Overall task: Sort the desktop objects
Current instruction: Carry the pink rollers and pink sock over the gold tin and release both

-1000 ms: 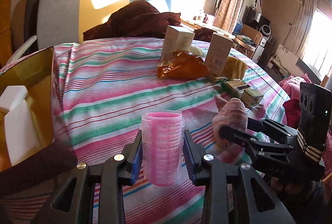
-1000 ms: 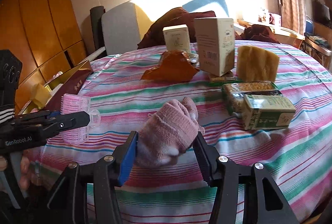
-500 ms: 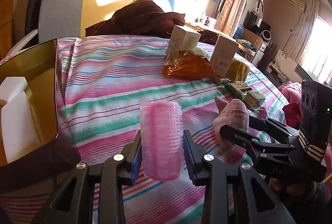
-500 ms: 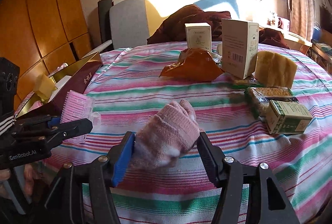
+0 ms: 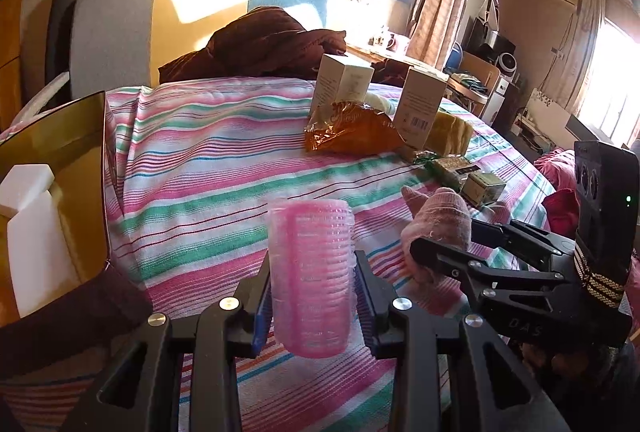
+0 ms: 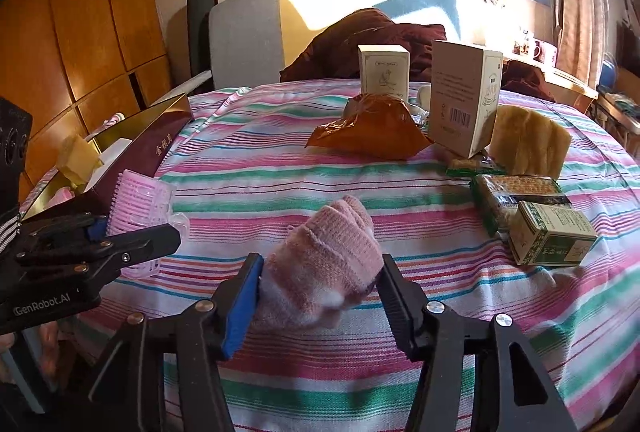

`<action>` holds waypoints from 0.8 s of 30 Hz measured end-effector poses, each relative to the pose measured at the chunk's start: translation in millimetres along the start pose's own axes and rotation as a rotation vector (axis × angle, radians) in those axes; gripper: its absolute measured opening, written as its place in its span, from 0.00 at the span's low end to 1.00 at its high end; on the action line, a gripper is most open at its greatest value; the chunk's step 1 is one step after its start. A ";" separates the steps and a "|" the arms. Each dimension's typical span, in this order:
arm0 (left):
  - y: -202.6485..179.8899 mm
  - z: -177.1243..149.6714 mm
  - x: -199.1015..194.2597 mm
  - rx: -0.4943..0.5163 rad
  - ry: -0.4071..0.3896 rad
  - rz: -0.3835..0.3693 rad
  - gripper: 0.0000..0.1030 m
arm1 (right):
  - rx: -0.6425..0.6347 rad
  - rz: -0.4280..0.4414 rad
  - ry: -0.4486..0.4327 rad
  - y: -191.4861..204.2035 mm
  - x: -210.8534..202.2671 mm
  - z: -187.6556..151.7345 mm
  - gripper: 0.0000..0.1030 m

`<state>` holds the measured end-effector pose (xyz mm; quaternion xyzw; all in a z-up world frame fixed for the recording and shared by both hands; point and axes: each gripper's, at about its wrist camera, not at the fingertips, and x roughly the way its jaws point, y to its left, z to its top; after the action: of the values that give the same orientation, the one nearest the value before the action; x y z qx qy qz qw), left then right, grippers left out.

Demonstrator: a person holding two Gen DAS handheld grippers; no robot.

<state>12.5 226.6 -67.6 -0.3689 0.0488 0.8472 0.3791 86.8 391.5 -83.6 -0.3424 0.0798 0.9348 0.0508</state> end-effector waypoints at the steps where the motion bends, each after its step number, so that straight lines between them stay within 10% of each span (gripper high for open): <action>1: 0.1 0.3 -3.0 -0.002 -0.005 -0.001 0.34 | 0.002 0.002 -0.001 -0.2 -0.7 0.2 0.56; 24: 119.5 2.1 -112.1 -0.208 -0.156 0.238 0.35 | -0.231 0.197 -0.101 127.9 -5.7 70.5 0.56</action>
<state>-20.5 74.8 -15.5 -0.3308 -0.0254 0.9127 0.2386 27.4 278.7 -12.2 -0.2890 0.0023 0.9542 -0.0768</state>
